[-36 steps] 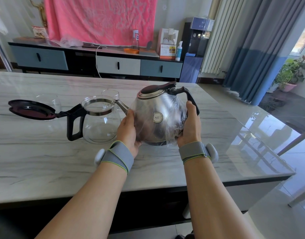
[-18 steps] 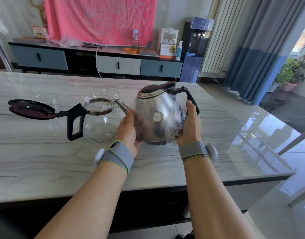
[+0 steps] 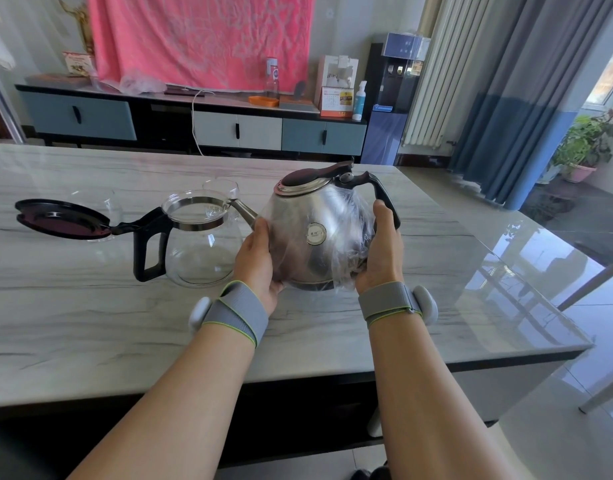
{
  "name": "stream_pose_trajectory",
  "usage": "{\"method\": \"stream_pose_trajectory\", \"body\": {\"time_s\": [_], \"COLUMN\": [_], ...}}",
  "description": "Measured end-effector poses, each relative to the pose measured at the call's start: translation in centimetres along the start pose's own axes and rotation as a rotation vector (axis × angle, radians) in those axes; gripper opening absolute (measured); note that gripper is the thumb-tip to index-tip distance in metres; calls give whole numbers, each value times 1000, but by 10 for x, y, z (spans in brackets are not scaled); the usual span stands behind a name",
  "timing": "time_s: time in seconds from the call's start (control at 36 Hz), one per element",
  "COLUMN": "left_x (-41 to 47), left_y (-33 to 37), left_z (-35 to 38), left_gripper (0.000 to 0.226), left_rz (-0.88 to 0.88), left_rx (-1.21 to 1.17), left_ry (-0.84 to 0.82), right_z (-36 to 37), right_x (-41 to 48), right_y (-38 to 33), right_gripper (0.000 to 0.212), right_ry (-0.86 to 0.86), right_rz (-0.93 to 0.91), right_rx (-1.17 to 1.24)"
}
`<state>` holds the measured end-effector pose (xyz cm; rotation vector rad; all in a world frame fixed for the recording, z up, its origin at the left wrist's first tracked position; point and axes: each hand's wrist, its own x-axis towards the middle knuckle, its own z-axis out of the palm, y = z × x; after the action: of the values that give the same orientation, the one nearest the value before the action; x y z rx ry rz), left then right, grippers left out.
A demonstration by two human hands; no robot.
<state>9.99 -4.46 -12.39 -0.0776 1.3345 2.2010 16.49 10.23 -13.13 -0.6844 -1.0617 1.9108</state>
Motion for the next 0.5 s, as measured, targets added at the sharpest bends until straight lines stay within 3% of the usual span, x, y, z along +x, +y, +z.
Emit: {"method": "stream_pose_trajectory", "body": {"time_s": [0.5], "left_x": [1], "left_y": [-1], "left_z": [-1], "left_gripper": [42], "left_rz": [6], "left_rx": [13], "left_ry": [-14], "right_z": [1], "right_x": [-2], "right_y": [-1], "right_gripper": [76], "right_ry": [8], "right_rz": [-18], "right_rx": [20]}}
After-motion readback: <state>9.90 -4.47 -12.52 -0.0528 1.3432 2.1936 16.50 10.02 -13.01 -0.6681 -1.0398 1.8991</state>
